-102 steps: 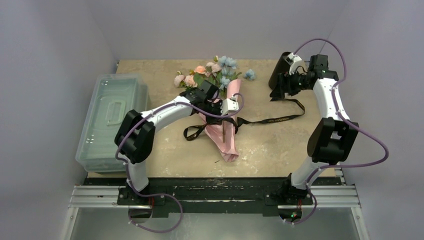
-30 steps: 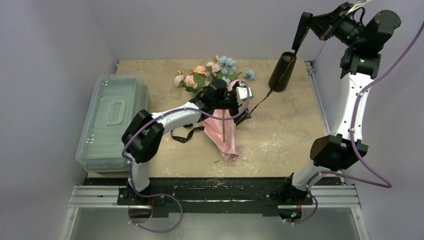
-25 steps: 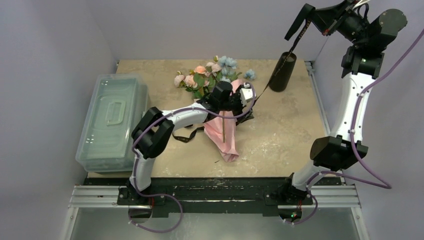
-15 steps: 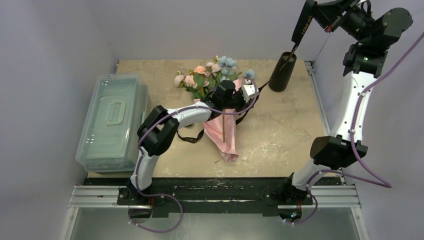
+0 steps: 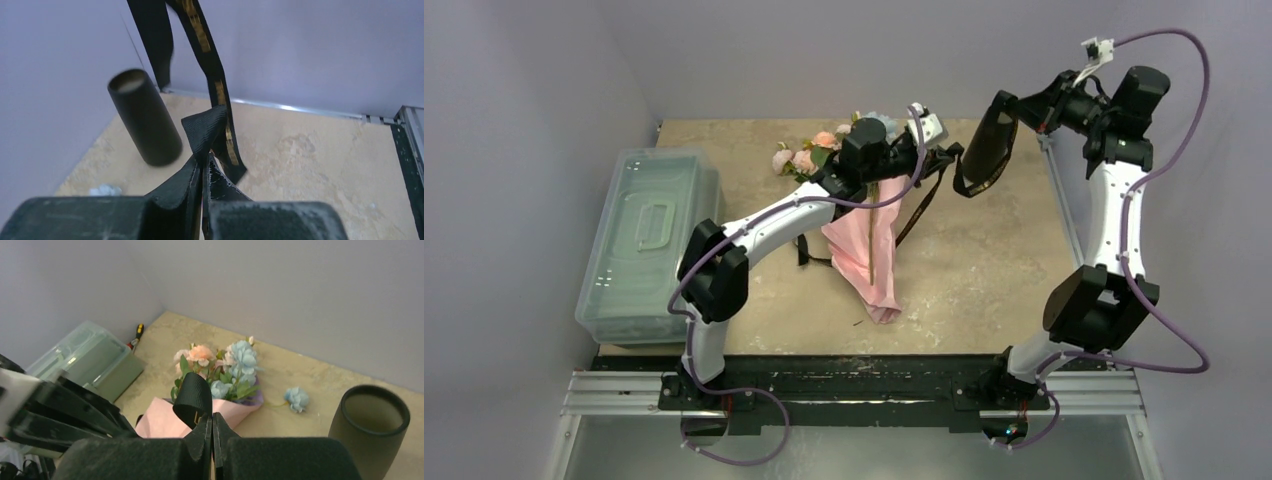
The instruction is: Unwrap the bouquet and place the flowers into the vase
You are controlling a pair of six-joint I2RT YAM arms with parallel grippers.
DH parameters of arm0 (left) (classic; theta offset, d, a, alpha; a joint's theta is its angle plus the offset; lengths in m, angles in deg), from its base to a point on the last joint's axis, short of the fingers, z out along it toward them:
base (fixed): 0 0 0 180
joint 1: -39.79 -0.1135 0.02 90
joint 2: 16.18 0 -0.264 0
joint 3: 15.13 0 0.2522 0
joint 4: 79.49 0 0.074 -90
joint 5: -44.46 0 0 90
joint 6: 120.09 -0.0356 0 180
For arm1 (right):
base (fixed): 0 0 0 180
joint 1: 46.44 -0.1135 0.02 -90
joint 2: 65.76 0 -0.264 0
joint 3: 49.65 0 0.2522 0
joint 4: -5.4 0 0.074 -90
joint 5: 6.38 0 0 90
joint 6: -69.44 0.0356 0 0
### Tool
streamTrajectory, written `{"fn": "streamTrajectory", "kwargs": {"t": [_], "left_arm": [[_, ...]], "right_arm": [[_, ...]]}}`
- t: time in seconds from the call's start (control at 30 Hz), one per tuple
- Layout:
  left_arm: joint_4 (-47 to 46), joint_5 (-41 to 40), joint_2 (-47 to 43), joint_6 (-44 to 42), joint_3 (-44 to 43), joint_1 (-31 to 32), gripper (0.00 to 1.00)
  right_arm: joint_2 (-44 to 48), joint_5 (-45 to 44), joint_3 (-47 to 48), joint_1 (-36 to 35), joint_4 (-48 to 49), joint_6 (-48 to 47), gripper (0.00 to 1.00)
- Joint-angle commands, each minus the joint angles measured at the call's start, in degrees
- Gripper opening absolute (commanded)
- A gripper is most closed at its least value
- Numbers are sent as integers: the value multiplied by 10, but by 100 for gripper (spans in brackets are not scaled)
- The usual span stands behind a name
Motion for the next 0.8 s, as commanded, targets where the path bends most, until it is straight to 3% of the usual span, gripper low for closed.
{"fn": "streamTrajectory", "kwargs": {"t": [0.0, 0.13, 0.27, 0.43, 0.53, 0.77], "left_arm": [[-19, 12, -22, 16, -75, 1, 0], [-18, 12, -13, 22, -125, -2, 0], [-17, 8, -2, 29, -170, -5, 0], [-17, 0, 12, 54, -227, -11, 0], [-15, 6, 22, 73, -267, -15, 0], [-25, 12, 34, 114, -317, -14, 0]], "right_arm": [[46, 6, -41, -13, -102, -136, 0], [67, 16, -89, -31, -166, -224, 23], [83, 17, -123, -49, -211, -282, 60], [98, 20, -141, -61, -276, -370, 92], [117, 30, -163, -71, -251, -373, 98], [150, 10, -232, -158, -74, -269, 98]]}}
